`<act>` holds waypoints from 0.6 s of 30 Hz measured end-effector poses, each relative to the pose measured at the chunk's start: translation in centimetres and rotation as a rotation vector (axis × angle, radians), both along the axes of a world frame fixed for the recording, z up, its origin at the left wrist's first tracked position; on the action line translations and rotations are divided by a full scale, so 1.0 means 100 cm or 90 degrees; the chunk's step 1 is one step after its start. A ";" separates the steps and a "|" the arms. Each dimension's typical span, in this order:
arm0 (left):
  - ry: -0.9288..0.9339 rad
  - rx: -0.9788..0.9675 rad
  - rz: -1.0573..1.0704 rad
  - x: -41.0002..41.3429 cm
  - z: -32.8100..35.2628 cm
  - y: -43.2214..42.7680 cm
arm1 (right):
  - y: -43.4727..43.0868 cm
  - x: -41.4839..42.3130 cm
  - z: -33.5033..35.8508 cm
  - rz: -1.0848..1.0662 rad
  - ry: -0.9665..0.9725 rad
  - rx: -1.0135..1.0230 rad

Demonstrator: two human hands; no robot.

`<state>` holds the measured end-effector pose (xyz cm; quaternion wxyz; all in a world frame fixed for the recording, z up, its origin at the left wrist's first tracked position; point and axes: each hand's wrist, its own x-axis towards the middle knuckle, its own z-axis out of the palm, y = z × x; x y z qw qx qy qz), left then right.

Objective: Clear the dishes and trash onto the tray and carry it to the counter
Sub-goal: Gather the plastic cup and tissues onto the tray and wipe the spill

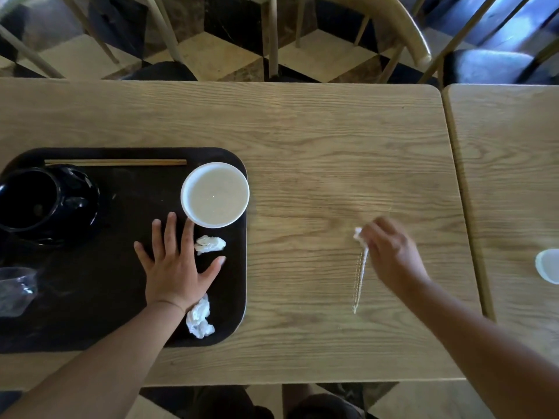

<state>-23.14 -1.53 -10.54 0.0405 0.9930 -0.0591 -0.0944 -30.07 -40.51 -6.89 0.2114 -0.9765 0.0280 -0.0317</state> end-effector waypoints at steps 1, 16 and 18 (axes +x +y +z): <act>0.001 0.000 -0.001 0.000 0.000 0.000 | 0.011 -0.022 0.001 0.032 0.010 0.018; 0.001 -0.005 0.005 0.000 -0.001 0.000 | 0.003 -0.057 0.031 0.042 0.149 0.153; -0.002 -0.006 0.007 -0.001 0.000 -0.001 | -0.023 -0.017 0.024 -0.019 0.103 0.099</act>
